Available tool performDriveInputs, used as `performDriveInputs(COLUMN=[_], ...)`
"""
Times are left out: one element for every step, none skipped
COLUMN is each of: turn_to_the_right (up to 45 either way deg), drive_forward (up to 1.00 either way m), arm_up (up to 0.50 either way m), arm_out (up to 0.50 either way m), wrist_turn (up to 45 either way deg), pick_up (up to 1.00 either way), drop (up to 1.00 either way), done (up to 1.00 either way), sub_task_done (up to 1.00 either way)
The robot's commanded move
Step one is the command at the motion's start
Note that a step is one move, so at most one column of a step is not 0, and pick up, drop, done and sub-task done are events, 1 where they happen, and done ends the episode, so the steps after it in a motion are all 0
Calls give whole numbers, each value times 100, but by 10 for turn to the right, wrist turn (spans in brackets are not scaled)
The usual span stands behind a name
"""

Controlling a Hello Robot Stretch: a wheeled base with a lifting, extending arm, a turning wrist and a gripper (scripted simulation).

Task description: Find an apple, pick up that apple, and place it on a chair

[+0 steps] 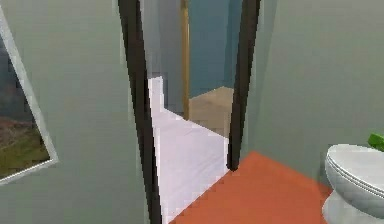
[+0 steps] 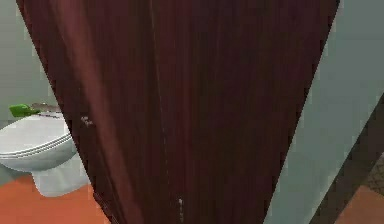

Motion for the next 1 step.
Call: performDriveInputs(turn_to_the_right=[0], drive_forward=[100], arm_up=[0], arm_out=[0], wrist_turn=[0], pick_up=[0], drop=[0], done=[0], sub_task_done=[0])
